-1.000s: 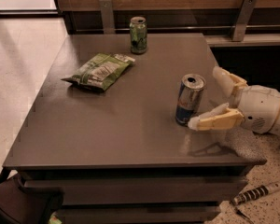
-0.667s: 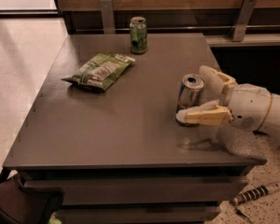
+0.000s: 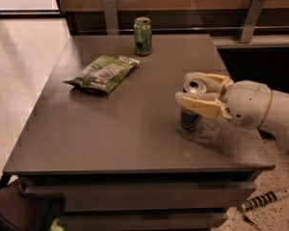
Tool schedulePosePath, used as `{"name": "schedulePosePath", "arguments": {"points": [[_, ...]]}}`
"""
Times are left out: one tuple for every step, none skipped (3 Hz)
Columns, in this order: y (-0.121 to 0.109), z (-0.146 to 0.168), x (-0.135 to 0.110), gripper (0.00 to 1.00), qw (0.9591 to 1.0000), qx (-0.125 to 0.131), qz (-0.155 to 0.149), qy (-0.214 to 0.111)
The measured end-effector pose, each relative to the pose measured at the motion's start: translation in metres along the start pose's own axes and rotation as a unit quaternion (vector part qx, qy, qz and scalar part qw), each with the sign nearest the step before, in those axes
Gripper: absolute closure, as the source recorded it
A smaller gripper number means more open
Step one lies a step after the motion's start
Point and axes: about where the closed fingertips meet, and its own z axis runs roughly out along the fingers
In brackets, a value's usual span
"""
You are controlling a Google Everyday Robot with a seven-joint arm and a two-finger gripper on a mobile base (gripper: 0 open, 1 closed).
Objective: Move redbull can near green can
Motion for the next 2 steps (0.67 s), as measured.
{"name": "schedulePosePath", "arguments": {"points": [[0.001,0.0016,-0.001,0.94,1.0,-0.002,-0.001,0.0],[0.0018,0.0029,-0.0019,1.0,1.0,-0.003,-0.002,0.0]]}}
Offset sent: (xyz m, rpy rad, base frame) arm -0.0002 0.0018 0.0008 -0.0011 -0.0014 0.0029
